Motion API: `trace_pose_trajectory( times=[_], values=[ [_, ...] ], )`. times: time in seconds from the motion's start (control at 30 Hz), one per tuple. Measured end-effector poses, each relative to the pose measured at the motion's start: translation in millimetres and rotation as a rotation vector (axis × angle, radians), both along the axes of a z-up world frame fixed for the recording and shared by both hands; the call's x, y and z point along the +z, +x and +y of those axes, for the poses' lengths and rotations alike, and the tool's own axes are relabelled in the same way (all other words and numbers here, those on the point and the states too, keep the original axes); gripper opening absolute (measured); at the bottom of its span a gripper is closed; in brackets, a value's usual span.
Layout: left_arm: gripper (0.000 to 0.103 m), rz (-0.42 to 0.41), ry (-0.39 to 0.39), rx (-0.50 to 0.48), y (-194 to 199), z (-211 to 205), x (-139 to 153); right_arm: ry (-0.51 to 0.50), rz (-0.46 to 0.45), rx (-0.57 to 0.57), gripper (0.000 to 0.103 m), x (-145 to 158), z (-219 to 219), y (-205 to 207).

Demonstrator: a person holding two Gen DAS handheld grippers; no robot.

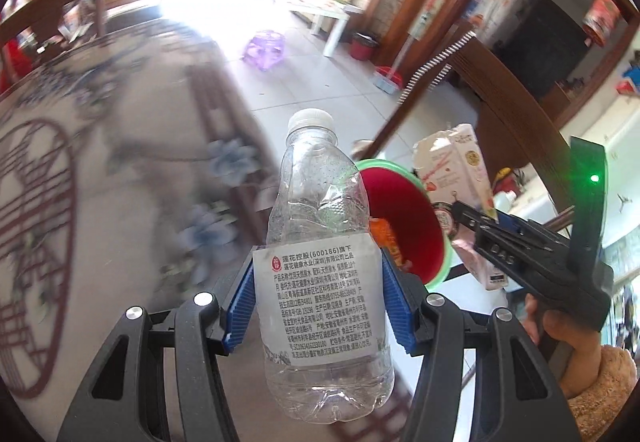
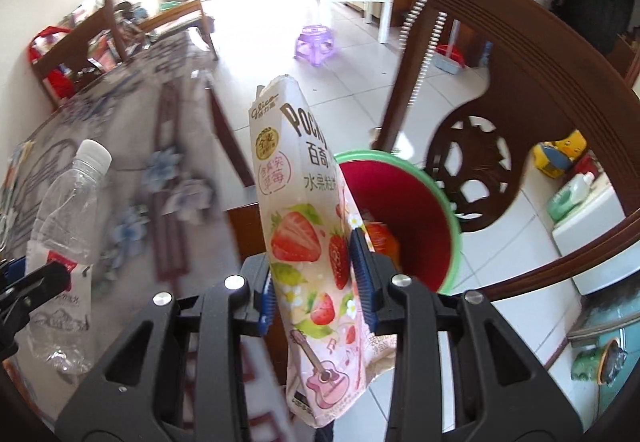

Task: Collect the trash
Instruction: 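Carry the water bottle and strawberry box in both tools over the red bin, then open both tools over the red bin to drop the bottle and box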

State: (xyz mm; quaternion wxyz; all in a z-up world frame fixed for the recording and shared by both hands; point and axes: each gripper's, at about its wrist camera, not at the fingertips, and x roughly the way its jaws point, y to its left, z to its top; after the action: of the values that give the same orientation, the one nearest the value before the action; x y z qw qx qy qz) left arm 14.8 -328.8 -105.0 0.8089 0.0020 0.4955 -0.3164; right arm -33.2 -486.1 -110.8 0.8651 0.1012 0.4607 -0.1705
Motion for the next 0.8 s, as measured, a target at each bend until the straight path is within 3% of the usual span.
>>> trace_pose_trajectory(
  times=[0.2,0.27,0.3,0.33,0.4,0.53,0.6,0.73,0.8],
  values=[
    [0.055,-0.024,-0.013,-0.141,5.0,-76.7,-2.3,-0.026,0.02,-0.081,0.033,-12.3,-49.8,-1.9],
    [0.063,-0.035,-0.01,-0.166,9.2,-97.3,-5.6,-0.035,0.028,-0.098,0.034,-17.1,-61.1,-1.6],
    [0.077,-0.046,0.0,-0.166,10.8,-105.0,-6.3,-0.029,0.028,-0.101,0.036,-19.1,-65.2,-1.4],
    [0.082,-0.06,0.008,-0.159,12.1,-109.4,-5.9,-0.023,0.034,-0.106,0.048,-22.1,-70.6,-0.2],
    [0.083,-0.071,0.018,-0.145,13.4,-110.6,-2.8,-0.051,0.035,-0.136,0.063,-21.8,-77.3,-0.6],
    [0.089,-0.101,0.05,-0.106,17.0,-92.9,11.8,-0.081,0.006,-0.175,0.073,-10.2,-82.8,-8.8],
    [0.089,-0.153,0.056,-0.066,18.6,-79.3,25.5,-0.09,-0.028,-0.18,0.076,2.4,-76.9,-14.7],
    [0.095,-0.287,0.036,0.04,19.0,-28.2,64.5,-0.082,-0.139,-0.183,0.097,34.4,-51.8,-23.5],
    [0.095,-0.36,0.032,0.096,17.6,0.3,82.9,-0.08,-0.202,-0.168,0.098,51.5,-30.6,-24.5]
  ],
)
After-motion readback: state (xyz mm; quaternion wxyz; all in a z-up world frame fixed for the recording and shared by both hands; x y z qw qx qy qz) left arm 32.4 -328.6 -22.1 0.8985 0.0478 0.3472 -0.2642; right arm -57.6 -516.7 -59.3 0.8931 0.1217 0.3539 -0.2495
